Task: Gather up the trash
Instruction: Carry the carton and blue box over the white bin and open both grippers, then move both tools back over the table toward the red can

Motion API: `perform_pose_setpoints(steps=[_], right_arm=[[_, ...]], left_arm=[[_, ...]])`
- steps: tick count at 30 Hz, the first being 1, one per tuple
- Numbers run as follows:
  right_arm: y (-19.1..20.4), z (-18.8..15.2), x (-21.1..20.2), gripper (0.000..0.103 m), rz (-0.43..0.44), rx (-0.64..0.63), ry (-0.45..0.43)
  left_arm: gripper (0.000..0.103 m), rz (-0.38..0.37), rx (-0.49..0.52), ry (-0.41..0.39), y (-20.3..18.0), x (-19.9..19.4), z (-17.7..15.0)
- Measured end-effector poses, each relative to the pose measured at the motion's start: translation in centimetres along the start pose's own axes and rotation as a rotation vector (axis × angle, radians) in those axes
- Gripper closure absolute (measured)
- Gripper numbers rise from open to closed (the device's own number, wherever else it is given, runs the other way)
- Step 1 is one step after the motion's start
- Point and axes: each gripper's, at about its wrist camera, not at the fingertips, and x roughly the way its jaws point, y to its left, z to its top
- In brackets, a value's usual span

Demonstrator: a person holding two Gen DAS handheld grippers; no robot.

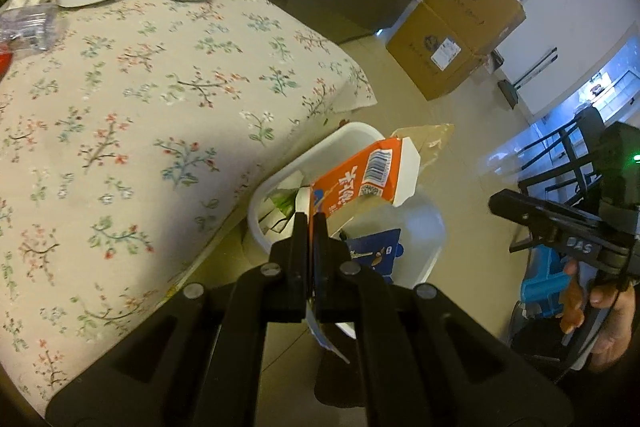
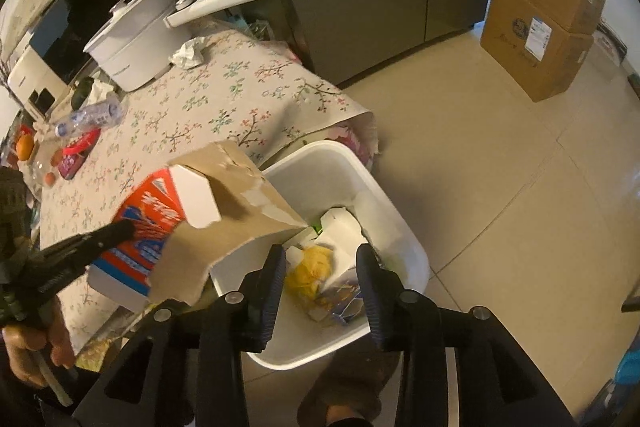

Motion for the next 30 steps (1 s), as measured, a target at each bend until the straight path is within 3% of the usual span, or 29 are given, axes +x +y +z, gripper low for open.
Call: perform_pose_setpoints(steps=[6, 8, 9, 10, 15, 24, 30], right_arm=[[-0.3, 0.1, 0.0, 0.059, -0.011, 0.017, -0.010], [-0.2, 0.2, 0.0, 0.055, -0.013, 0.016, -0.013], [-0.1, 0.3, -0.1, 0.055, -0.015, 0.013, -0.016], [0.1, 0.4, -0.1, 0.054, -0.017, 0.009, -0.019], [0.9, 0.9, -0.2, 0.052, -0.015, -0.003, -0.030], [3.8, 1.8, 0.8, 0.044, -0.002, -0.033, -0.032], [7.0, 3.3, 2.2, 0.032, 0.002, -0.047, -0.048]], left_arm=[[0.098, -0.069, 0.001, -0.027, 0.1, 1.4, 0.4], [0.084, -0.071, -0.001, -0.035, 0.2, 1.3, 0.6], [0.069, -0.069, 0.000, -0.049, 0.3, 0.9, 0.7], [0.059, -0.062, 0.003, -0.061, 0.4, 0.7, 0.8], [0.054, -0.014, 0.038, -0.099, 1.5, -0.9, 1.0], [0.029, 0.101, 0.018, -0.130, 6.7, -3.2, 0.7], [0.018, 0.208, -0.035, -0.169, 11.6, -6.0, 1.0]])
